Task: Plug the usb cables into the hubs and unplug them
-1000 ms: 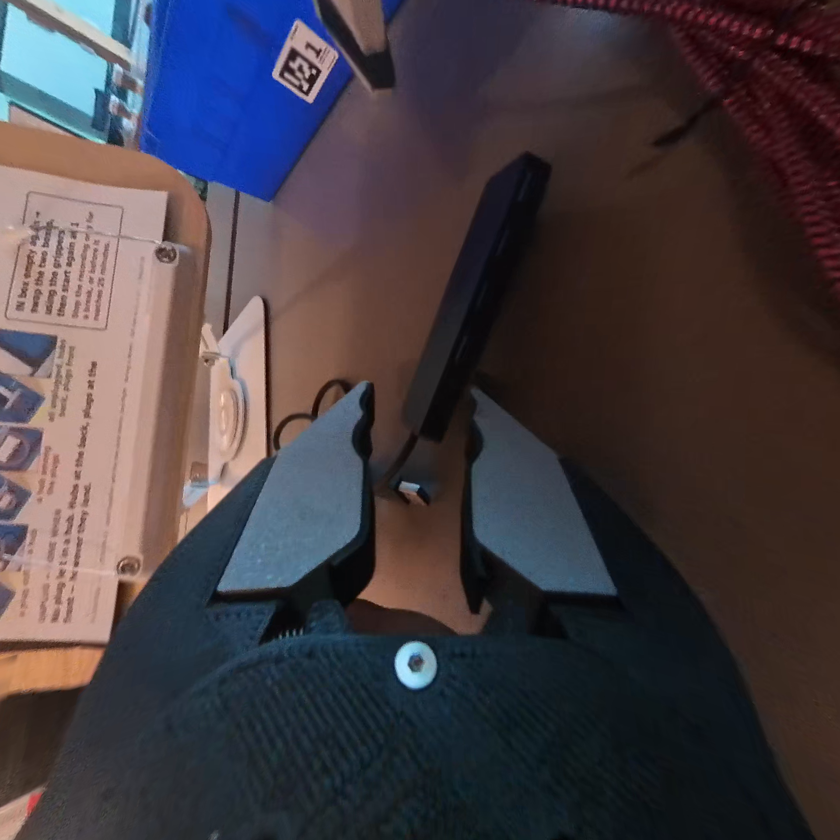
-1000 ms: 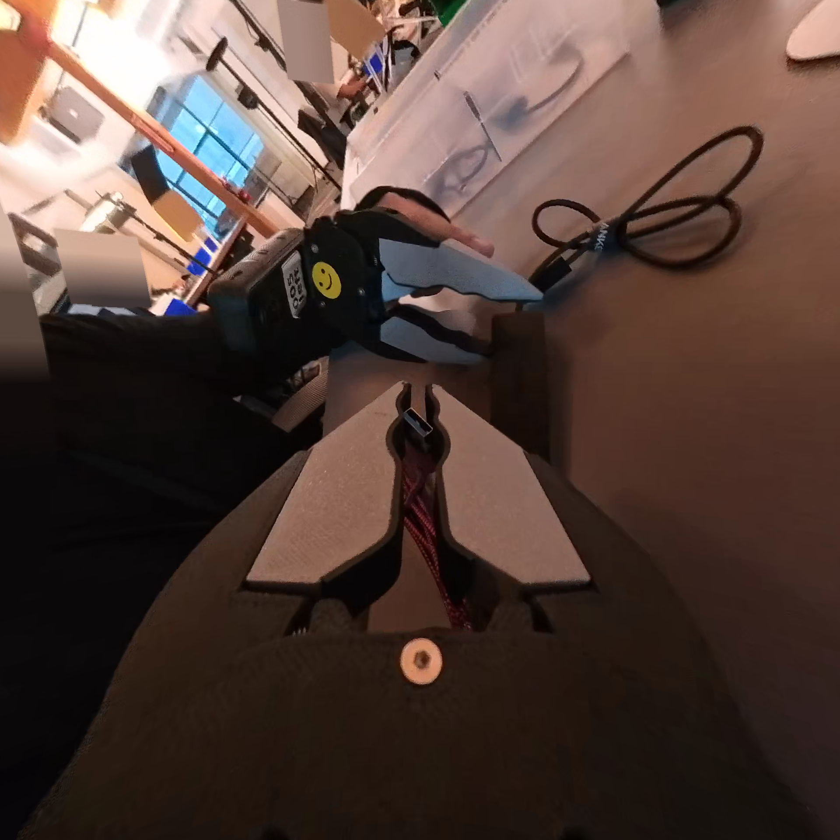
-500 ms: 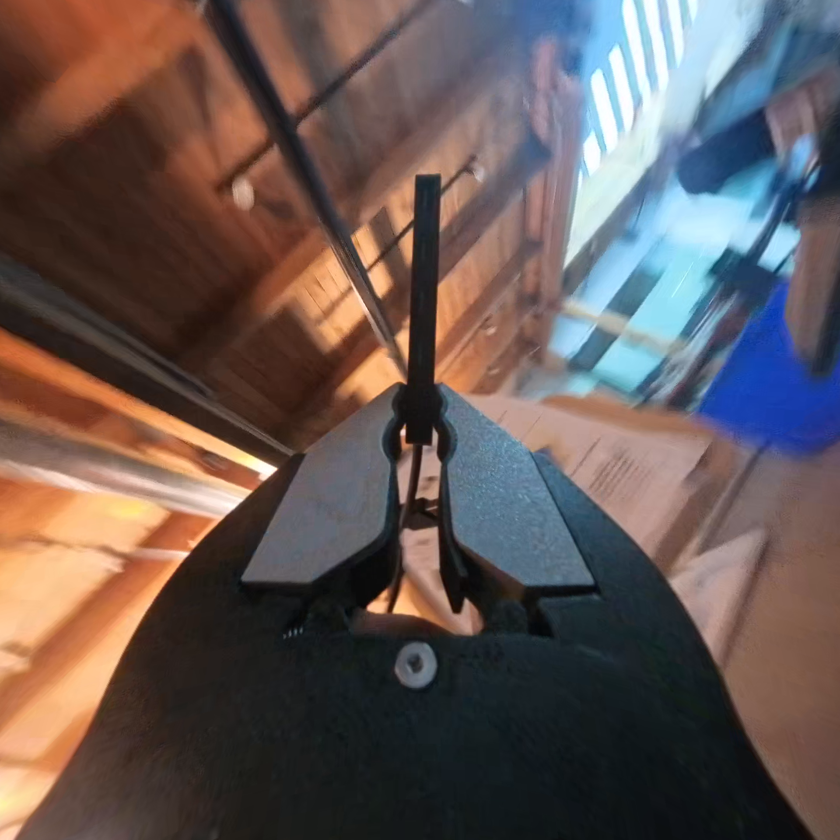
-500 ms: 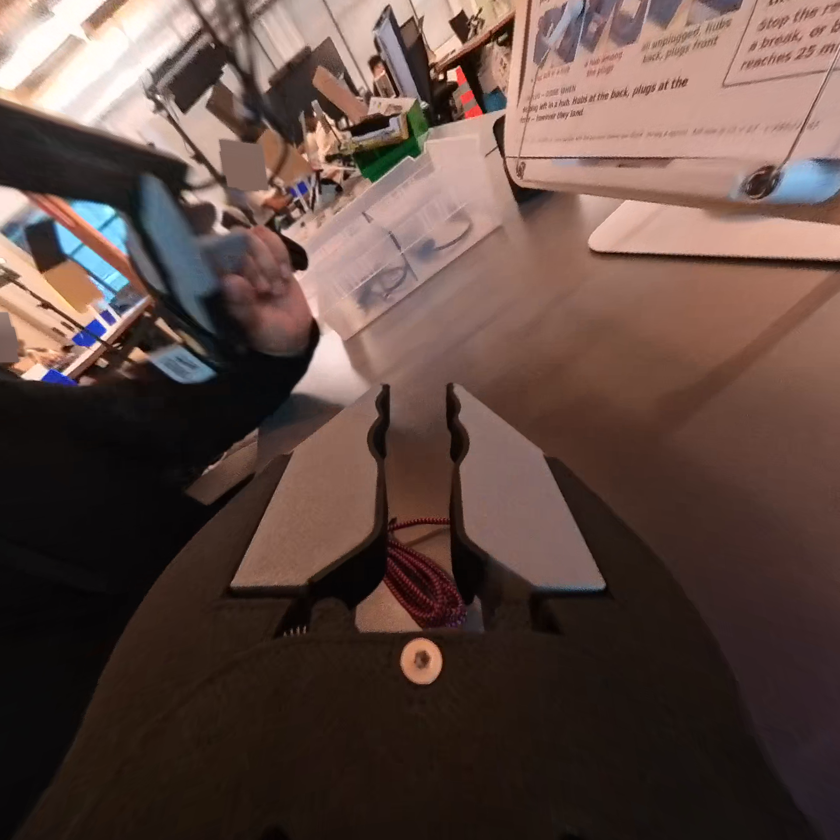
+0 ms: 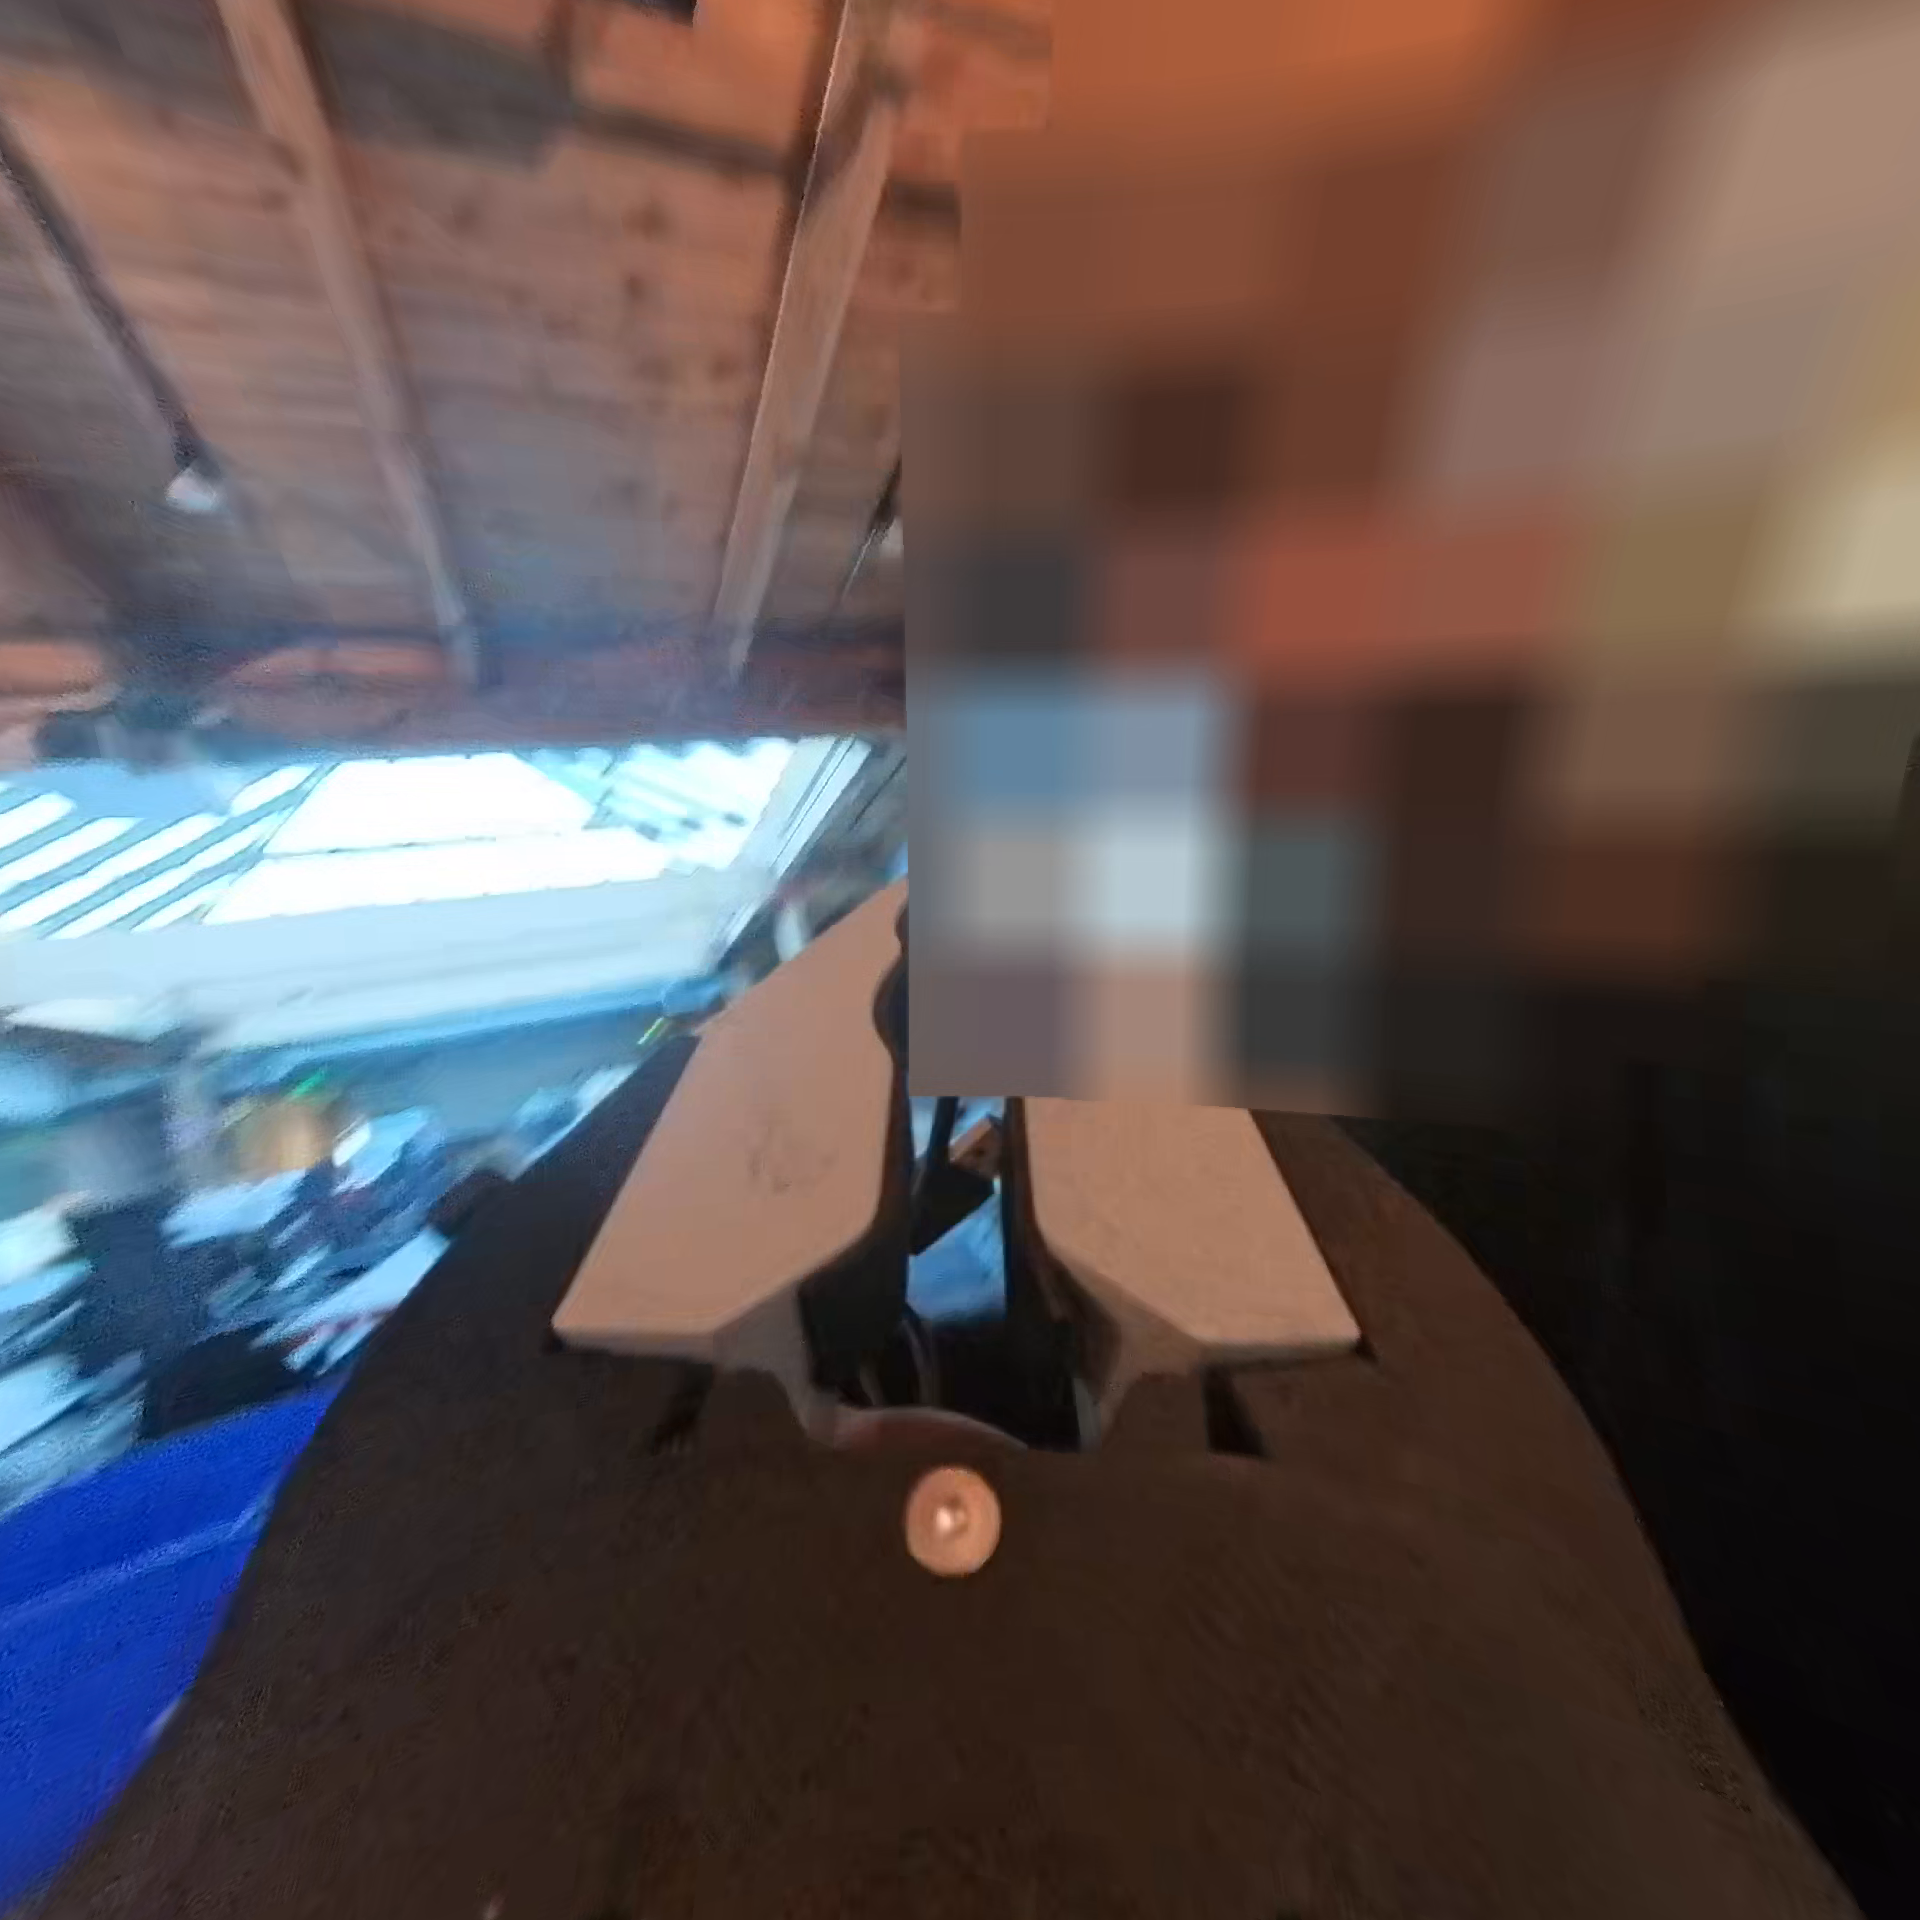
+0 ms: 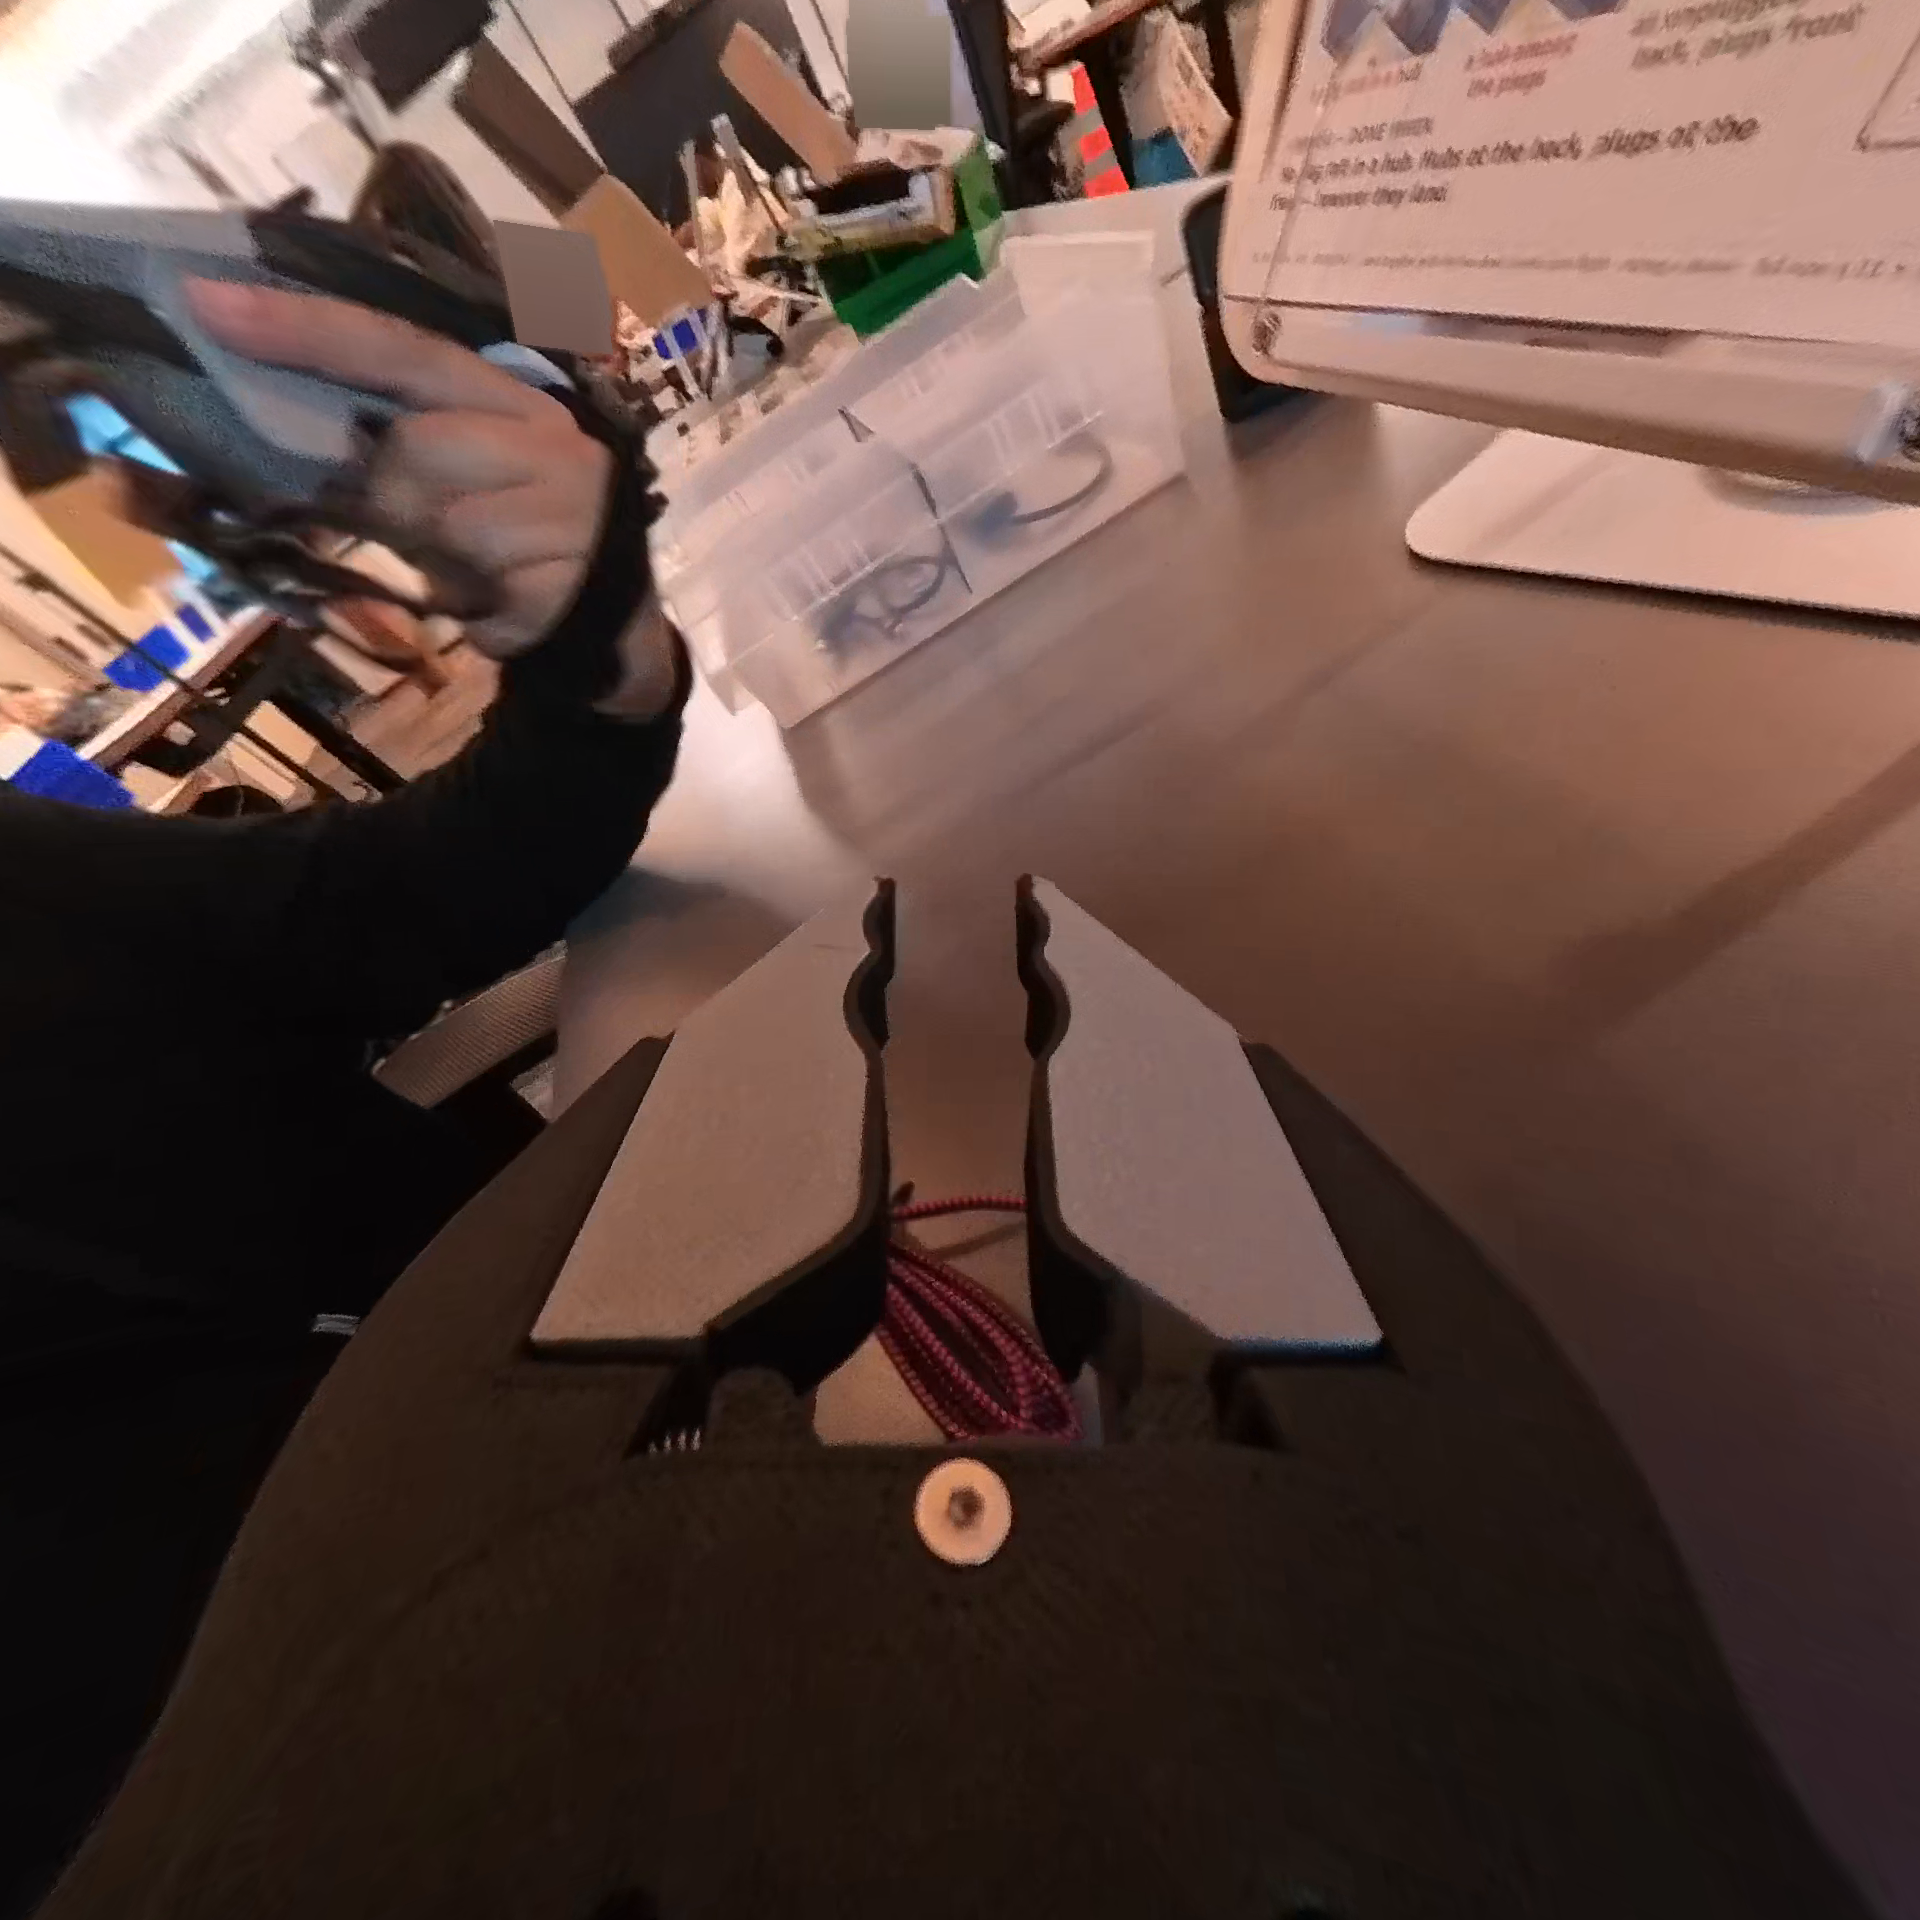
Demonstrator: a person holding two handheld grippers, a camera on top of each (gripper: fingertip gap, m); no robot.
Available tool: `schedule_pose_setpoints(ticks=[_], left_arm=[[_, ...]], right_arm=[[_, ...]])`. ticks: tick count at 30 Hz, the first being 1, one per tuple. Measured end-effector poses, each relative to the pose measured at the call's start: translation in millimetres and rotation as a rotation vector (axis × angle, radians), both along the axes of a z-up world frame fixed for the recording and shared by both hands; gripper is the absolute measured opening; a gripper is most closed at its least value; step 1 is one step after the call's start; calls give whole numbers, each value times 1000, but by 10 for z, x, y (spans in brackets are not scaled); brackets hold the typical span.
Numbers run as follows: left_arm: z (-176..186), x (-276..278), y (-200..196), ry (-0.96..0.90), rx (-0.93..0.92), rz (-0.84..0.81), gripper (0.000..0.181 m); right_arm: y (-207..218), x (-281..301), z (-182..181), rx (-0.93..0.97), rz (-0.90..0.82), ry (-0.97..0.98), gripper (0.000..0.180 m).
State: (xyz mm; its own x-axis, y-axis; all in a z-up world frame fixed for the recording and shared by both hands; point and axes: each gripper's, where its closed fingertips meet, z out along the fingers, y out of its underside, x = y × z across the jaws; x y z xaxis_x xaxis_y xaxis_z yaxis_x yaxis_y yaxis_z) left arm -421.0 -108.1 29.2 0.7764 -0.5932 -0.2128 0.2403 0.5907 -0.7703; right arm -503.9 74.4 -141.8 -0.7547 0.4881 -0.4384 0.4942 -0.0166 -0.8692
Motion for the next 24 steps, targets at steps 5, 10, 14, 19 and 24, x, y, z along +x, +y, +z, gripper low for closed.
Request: schedule_pose_setpoints(ticks=[5, 10, 14, 19, 24], left_arm=[[-729, -382, 801, 380, -446, 665, 8], [-1566, -885, 991, 813, -837, 1057, 8], [-1802, -954, 1010, 937, -942, 1111, 8], [-1940, -1037, 925, 1041, -1006, 1144, 8], [-1940, -876, 1005, 1039, -971, 1084, 8]], right_arm=[[-148, 248, 236, -11, 126, 161, 26], [-354, 461, 316, 42, 206, 320, 46], [-468, 422, 91, 250, 184, 407, 34], [-337, 196, 125, 366, 5, 519, 46], [-458, 169, -164, 576, 44, 562, 56]])
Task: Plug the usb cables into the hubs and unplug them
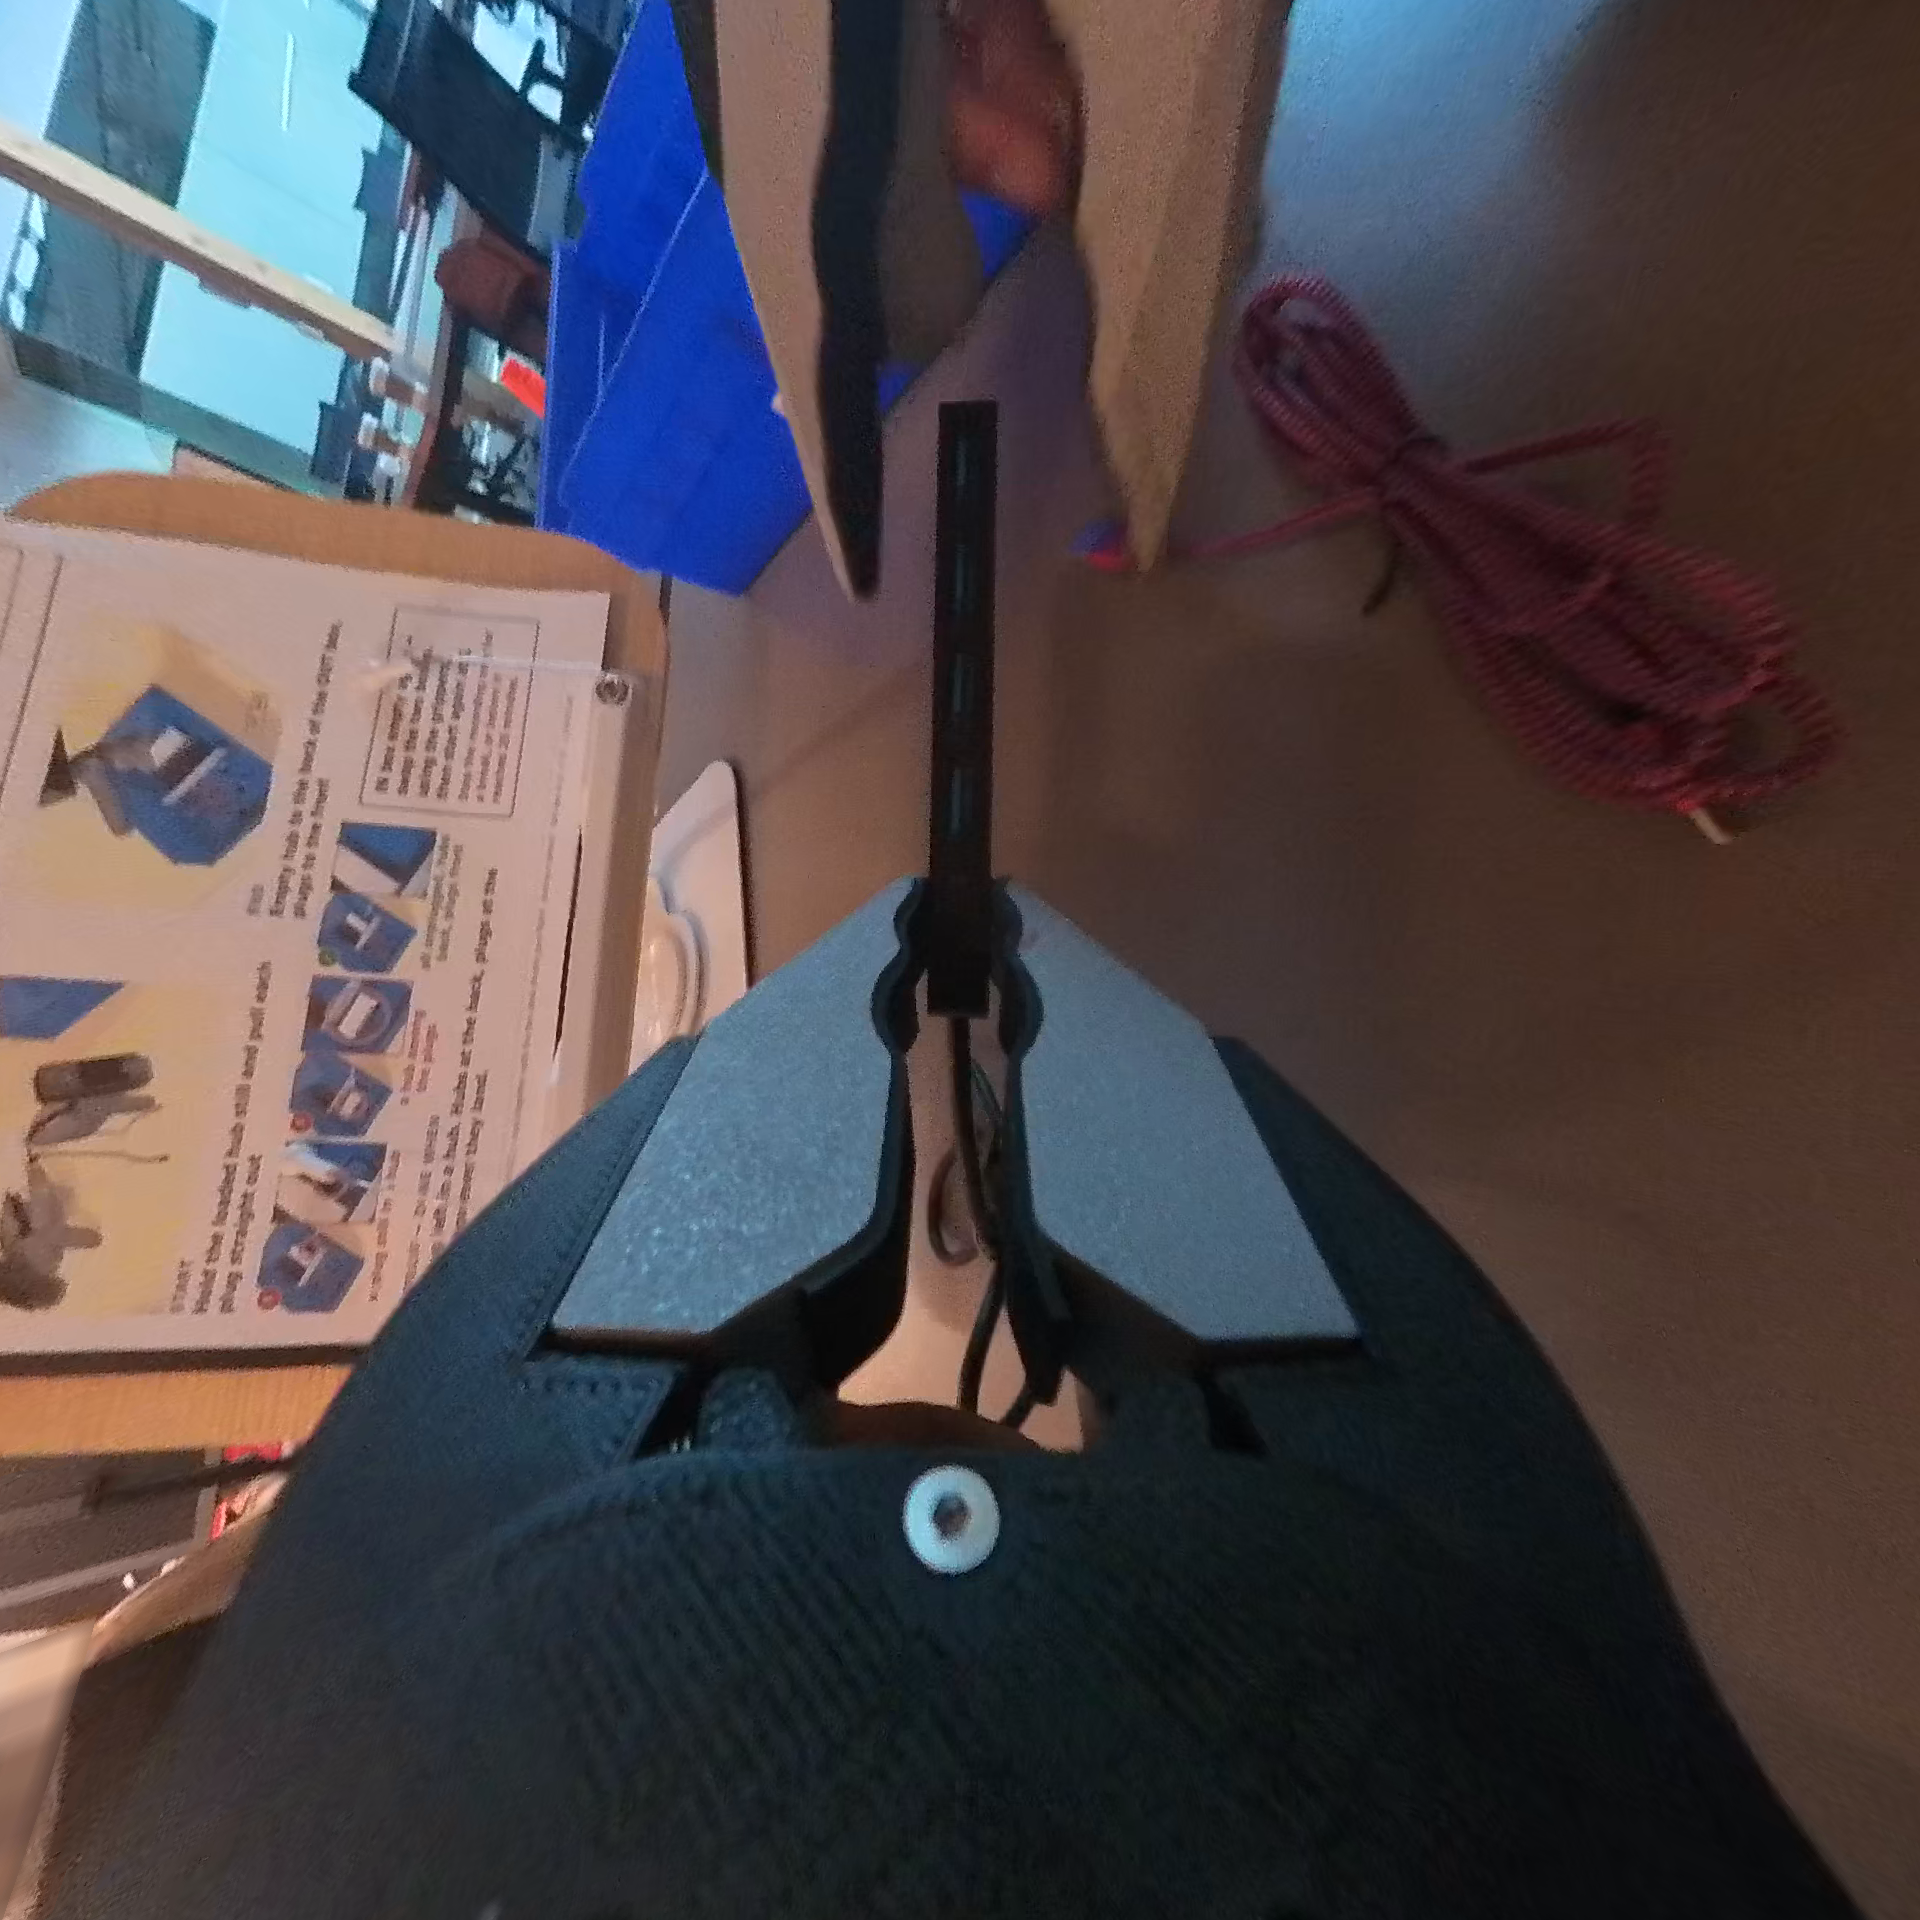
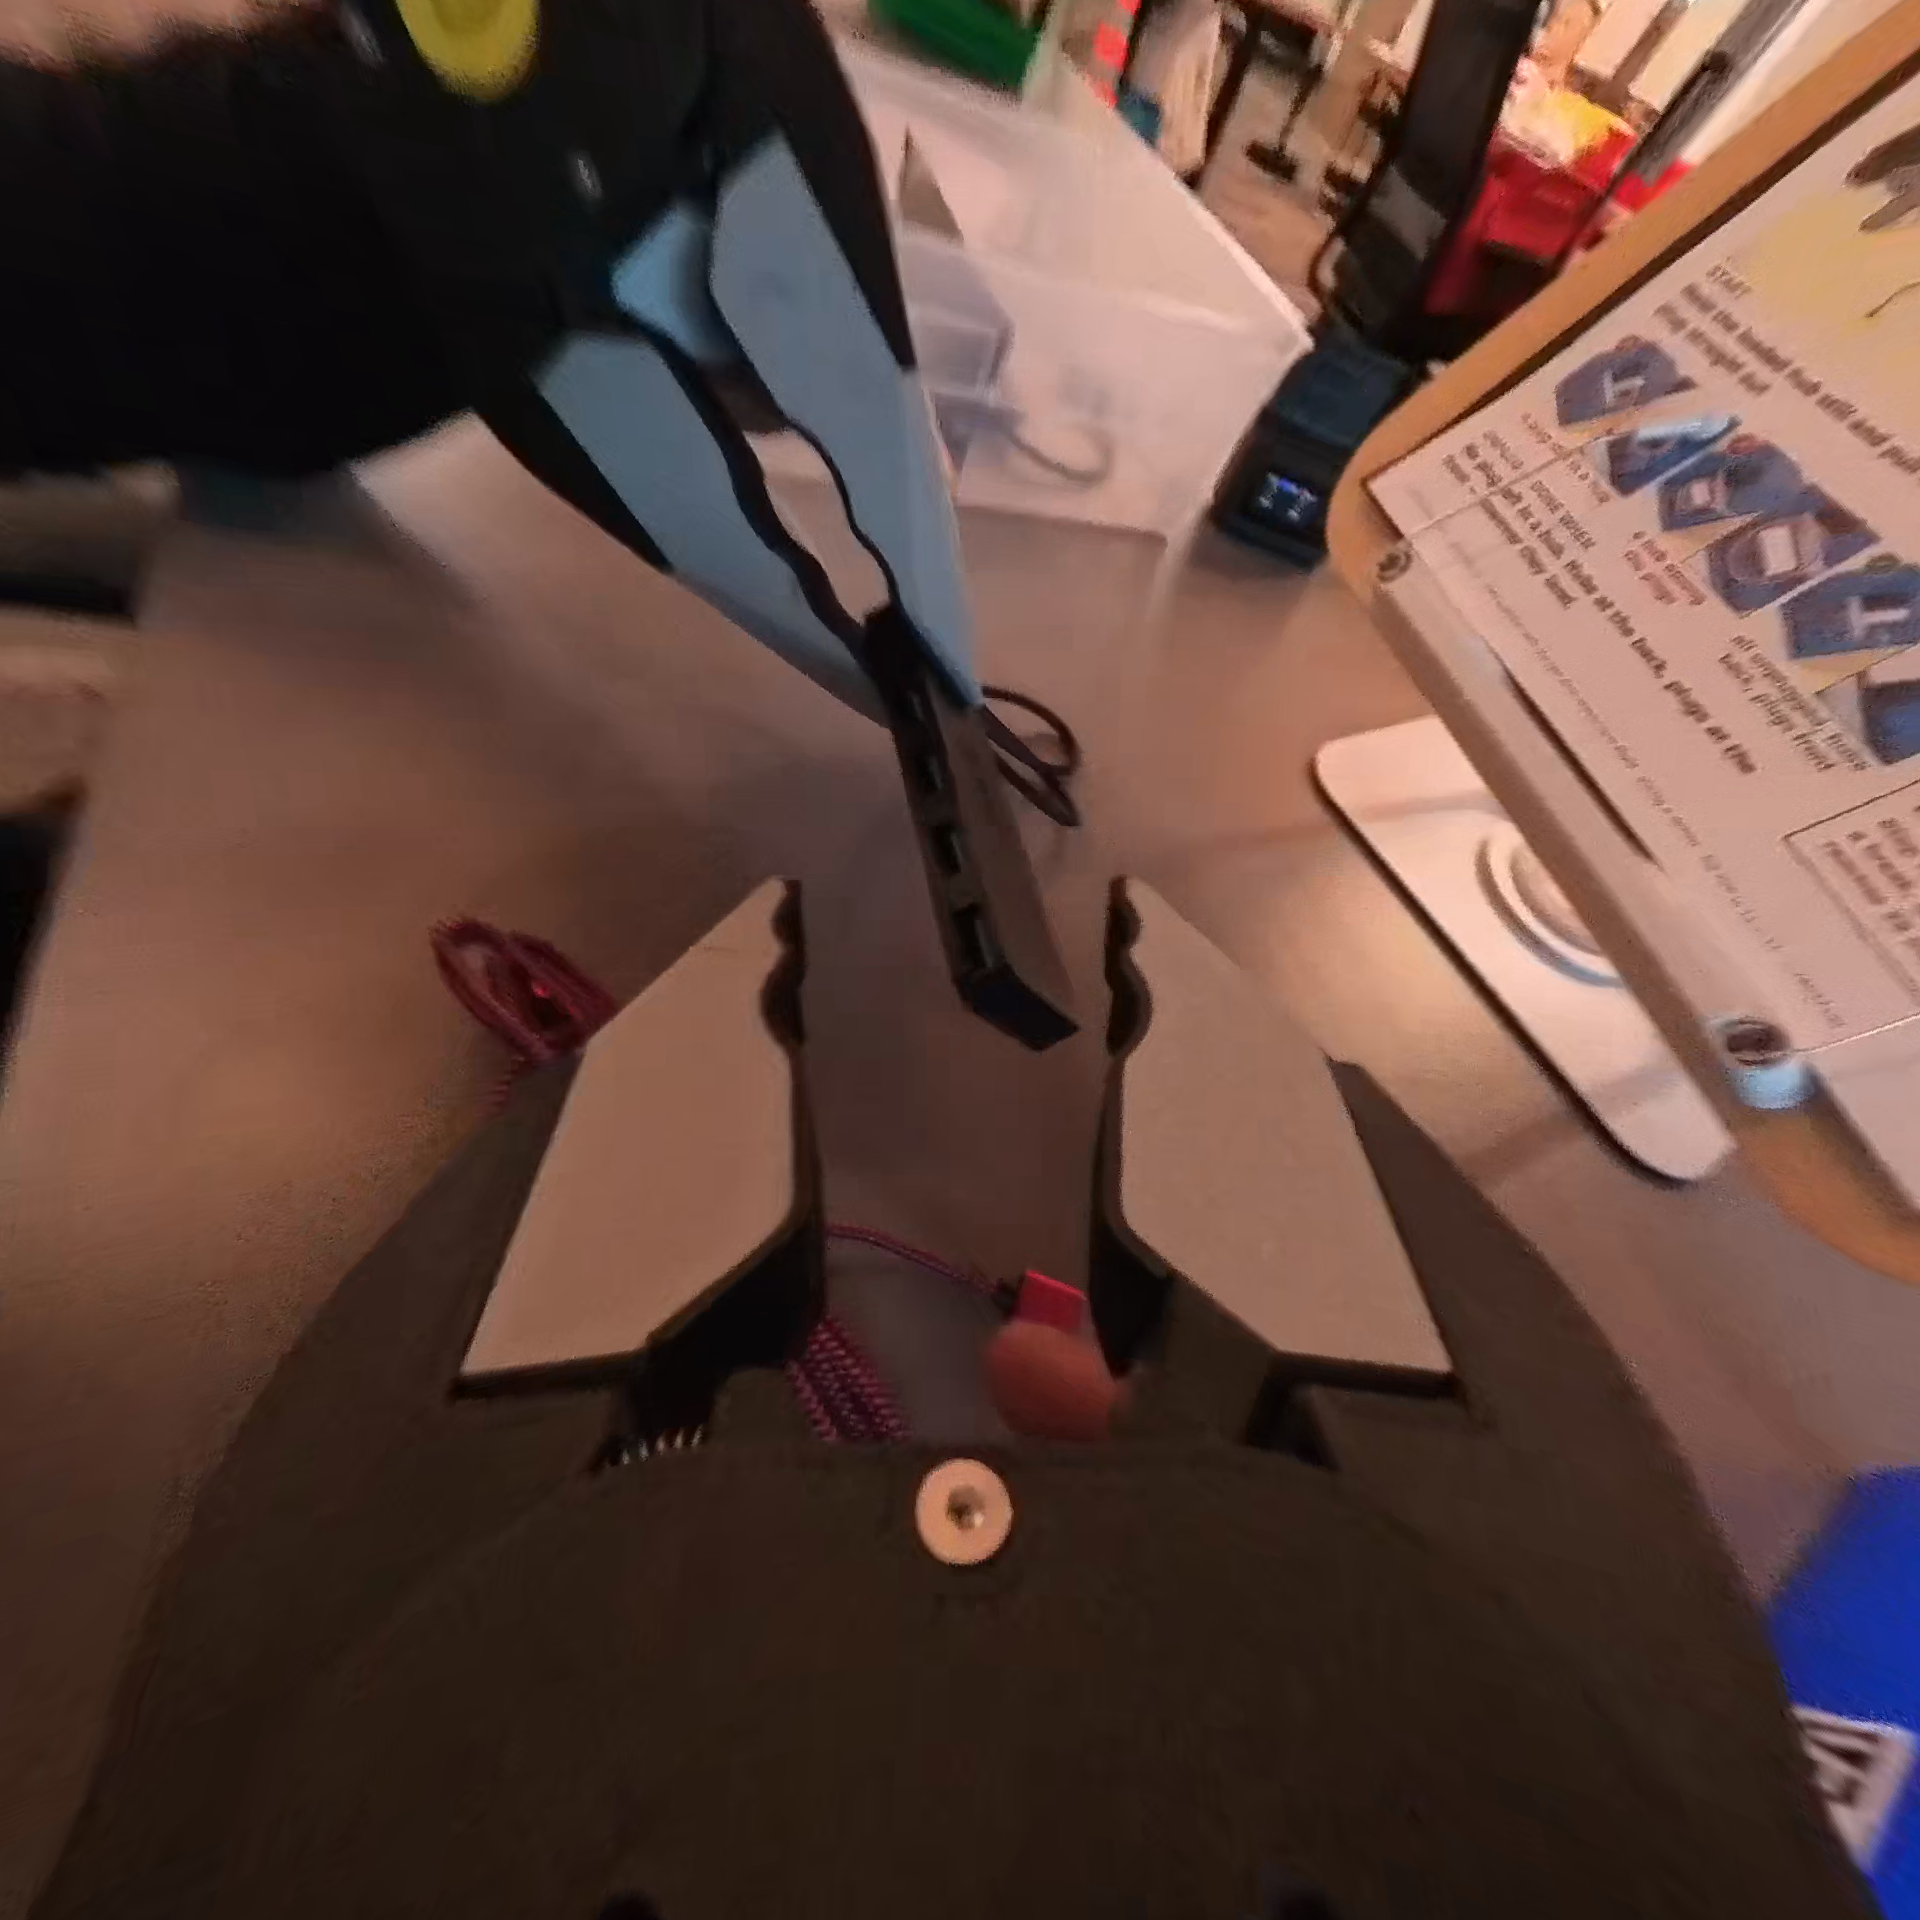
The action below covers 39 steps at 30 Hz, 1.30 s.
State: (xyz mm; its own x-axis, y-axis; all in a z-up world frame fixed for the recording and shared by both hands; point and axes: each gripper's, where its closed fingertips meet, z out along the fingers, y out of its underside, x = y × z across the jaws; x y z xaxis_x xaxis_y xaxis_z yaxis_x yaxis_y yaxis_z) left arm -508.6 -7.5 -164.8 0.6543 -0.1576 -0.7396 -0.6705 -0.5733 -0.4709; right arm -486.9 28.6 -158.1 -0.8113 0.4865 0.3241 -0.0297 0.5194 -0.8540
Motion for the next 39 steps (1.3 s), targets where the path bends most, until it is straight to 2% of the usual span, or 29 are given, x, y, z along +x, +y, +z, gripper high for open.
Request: schedule_pose_setpoints(ticks=[1, 3, 5, 8, 10, 14, 15, 19, 23, 26, 28, 31, 33, 36, 39], left_arm=[[12, 59, 30, -12, 11, -20, 8], [11, 107, 57, -38, 18, -27, 8], [80, 83, 87, -55, 95, -21, 17], [116, 132, 138, -143, 160, -44, 38], [145, 233, 211, -235, 208, -87, 25], [159, 386, 287, -415, 242, -175, 15], [142, 372, 302, -393, 239, -163, 13], [85, 226, 334, -157, 187, -41, 8], [122, 249, 375, -142, 198, -13, 8], [53, 73, 376, -63, 190, 53, 8], [39, -139, 324, 65, 194, 122, 8], [-31, -315, 324, 190, 210, 139, 8], [-80, -355, 369, 240, 224, 128, 8], [-104, -378, 429, 337, 234, 113, 8], [-114, -350, 443, 416, 223, 108, 8]], right_arm=[[-11, -31, -51, 63, -23, 37, 35], [-15, -44, -50, 130, -43, 108, 22], [-50, 14, 30, 77, -6, 104, 10], [-67, 79, 167, -18, 62, 108, 7], [-59, 138, 170, -40, 137, 127, 8], [30, 198, 120, -100, 237, 118, 8], [63, 155, 75, -102, 225, 83, 9], [168, -119, -142, 4, 92, 82, 15], [198, -332, -282, 67, -32, 36, 21], [394, -454, -288, 112, -230, -72, 25], [605, -442, -221, 52, -400, -161, 12], [662, -187, -360, -122, -550, -446, 32], [580, -20, -553, -166, -597, -576, 36], [695, 18, -845, -43, -742, -571, 36], [669, -75, -866, -82, -790, -572, 37]])
